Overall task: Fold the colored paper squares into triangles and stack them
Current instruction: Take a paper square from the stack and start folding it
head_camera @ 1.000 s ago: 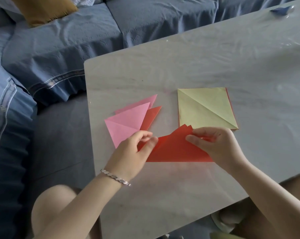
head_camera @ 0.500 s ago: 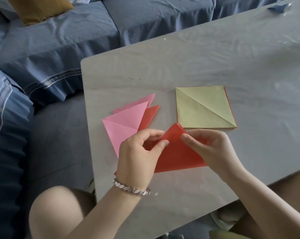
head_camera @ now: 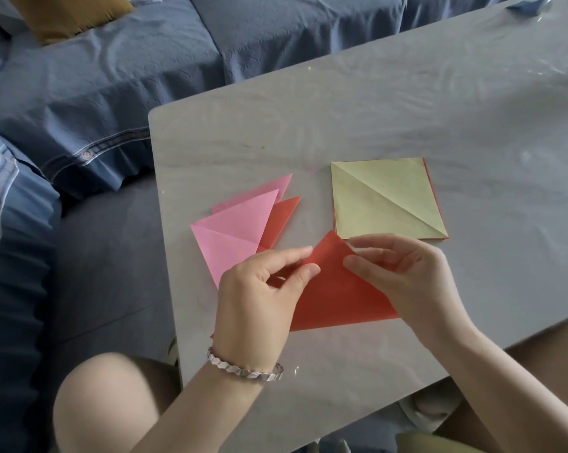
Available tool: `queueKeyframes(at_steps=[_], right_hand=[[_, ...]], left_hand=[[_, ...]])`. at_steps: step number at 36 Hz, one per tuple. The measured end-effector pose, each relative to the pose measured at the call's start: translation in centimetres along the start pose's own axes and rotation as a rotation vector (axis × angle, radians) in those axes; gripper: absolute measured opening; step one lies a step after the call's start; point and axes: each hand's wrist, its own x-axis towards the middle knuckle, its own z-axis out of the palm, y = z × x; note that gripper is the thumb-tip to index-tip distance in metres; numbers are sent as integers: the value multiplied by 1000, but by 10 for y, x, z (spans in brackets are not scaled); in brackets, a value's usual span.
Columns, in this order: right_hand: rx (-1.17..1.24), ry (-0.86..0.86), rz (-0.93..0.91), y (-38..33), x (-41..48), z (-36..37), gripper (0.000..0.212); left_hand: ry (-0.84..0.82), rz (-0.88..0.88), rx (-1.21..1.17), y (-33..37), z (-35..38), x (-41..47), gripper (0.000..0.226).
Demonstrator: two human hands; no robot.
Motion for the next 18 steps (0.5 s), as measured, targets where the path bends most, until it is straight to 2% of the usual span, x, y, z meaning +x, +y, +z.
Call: queueKeyframes(at_steps=[8,18], right_hand=[[-25,2,-83,-2,-1,2,18],[-24,13,-86,-1,-1,2,21]], left_hand=[[14,31,19,0,0,1,22],[-41,5,-3,-1,0,1,27]])
